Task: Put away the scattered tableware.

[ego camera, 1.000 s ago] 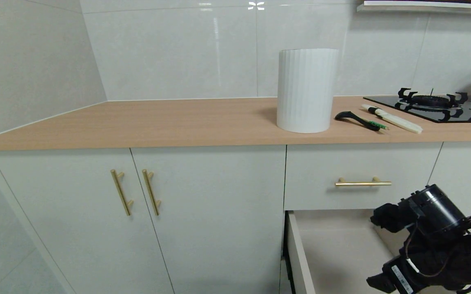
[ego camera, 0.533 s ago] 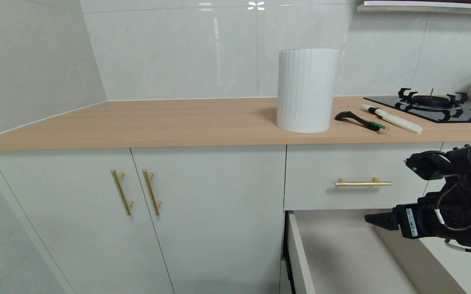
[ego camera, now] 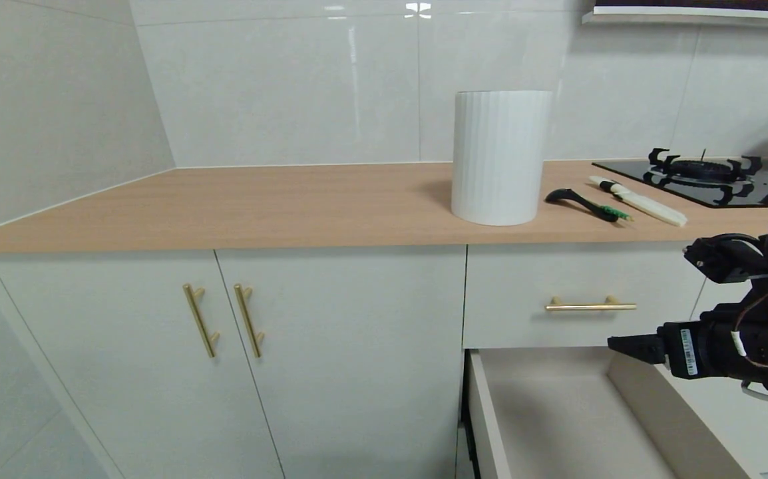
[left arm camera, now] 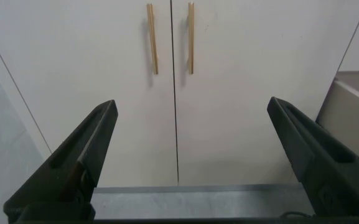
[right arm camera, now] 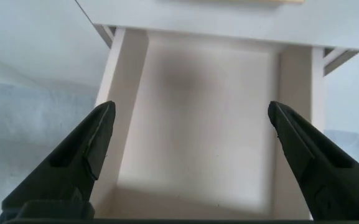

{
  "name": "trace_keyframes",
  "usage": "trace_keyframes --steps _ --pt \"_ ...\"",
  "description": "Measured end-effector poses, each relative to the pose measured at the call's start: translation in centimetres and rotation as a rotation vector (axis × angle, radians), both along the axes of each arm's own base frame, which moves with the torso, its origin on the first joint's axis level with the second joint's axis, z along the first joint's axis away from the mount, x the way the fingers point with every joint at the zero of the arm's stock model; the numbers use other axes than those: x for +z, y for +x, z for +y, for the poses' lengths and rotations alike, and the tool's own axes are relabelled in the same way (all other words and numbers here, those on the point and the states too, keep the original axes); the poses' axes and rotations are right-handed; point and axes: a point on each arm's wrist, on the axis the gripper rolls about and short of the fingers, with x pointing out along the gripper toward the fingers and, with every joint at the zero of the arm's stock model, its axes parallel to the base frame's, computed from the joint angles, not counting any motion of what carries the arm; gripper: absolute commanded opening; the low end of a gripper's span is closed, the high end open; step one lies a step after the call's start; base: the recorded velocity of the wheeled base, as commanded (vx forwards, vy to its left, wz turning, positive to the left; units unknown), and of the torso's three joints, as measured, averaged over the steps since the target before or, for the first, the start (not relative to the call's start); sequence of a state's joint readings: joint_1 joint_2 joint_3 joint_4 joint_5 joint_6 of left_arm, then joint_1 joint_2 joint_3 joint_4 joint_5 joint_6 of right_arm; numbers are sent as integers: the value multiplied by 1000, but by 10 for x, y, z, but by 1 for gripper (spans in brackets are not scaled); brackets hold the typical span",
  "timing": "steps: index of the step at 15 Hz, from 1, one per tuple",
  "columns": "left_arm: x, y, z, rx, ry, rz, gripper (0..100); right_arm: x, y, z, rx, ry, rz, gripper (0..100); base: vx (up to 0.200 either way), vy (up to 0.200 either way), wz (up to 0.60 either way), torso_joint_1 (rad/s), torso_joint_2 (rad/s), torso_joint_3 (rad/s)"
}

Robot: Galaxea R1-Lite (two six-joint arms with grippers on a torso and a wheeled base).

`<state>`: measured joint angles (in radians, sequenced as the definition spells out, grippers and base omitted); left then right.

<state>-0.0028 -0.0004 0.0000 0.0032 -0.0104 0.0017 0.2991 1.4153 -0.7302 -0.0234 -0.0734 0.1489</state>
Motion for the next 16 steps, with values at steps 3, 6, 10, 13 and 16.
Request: trace_keyframes --steps 3,6,10,13,16 --pt "0 0 0 0 0 0 100 1 0 0 4 -10 -7 100 0 0 0 172 -517 -289" --pt "0 0 0 0 0 0 100 1 -1 -1 5 -9 -9 100 0 0 0 173 -474 -284" --pt "0 0 0 1 0 0 100 2 -3 -1 12 -11 -11 100 0 0 0 138 -339 -201" --pt "0 0 0 0 0 0 100 15 -3 -1 42 -27 -88 100 0 0 0 21 -41 -26" --pt "0 0 0 0 0 0 100 39 16 -1 25 -20 -162 100 0 0 0 0 0 0"
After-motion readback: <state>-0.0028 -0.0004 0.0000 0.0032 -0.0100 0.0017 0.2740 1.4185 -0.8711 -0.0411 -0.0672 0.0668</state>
